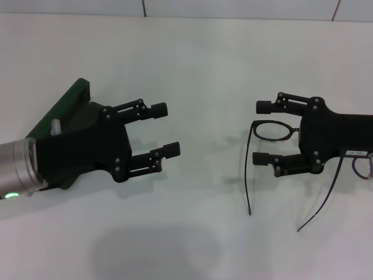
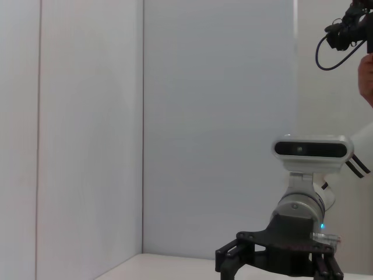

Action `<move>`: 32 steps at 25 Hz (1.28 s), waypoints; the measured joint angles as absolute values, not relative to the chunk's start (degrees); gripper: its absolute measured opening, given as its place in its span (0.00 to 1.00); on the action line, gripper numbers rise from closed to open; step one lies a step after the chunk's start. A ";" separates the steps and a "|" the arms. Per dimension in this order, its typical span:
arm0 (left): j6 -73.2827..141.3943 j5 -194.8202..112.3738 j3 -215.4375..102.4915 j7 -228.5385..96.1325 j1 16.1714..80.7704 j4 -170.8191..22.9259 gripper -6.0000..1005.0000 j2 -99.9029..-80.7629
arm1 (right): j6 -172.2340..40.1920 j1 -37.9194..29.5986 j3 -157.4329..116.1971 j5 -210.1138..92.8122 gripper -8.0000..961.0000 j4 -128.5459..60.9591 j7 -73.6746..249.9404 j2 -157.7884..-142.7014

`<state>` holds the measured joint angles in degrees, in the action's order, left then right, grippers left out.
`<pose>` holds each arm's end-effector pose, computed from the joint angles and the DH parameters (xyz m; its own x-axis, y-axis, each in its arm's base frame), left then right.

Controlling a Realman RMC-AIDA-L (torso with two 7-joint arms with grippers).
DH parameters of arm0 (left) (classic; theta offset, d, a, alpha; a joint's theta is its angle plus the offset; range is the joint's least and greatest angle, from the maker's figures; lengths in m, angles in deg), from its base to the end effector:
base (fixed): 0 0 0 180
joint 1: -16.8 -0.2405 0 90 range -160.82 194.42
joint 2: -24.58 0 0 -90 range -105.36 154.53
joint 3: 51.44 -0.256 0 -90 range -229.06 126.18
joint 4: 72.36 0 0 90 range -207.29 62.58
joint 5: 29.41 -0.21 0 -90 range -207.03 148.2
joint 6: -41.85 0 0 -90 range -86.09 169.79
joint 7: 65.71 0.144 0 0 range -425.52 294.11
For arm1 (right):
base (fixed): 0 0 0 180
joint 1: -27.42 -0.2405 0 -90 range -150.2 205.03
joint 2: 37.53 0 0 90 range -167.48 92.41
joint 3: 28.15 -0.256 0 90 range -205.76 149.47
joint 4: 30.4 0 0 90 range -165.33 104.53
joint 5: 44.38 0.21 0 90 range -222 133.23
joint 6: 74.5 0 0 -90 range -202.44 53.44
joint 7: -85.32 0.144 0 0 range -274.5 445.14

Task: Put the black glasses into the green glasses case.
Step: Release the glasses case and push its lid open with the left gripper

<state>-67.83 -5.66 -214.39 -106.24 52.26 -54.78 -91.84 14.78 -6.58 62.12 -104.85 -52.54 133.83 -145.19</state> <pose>-0.2660 0.2786 -0.0038 0.6948 -0.0101 0.7191 0.1983 -0.9584 -0.2051 0.2233 0.3255 -0.0086 0.7904 0.0995 -0.6044 -0.0062 -0.9854 -0.1702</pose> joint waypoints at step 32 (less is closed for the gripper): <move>-62.03 -17.96 -214.48 -146.63 66.12 -6.70 0.69 -95.07 | 13.18 -6.41 62.12 -104.85 0.92 -53.25 133.83 -145.28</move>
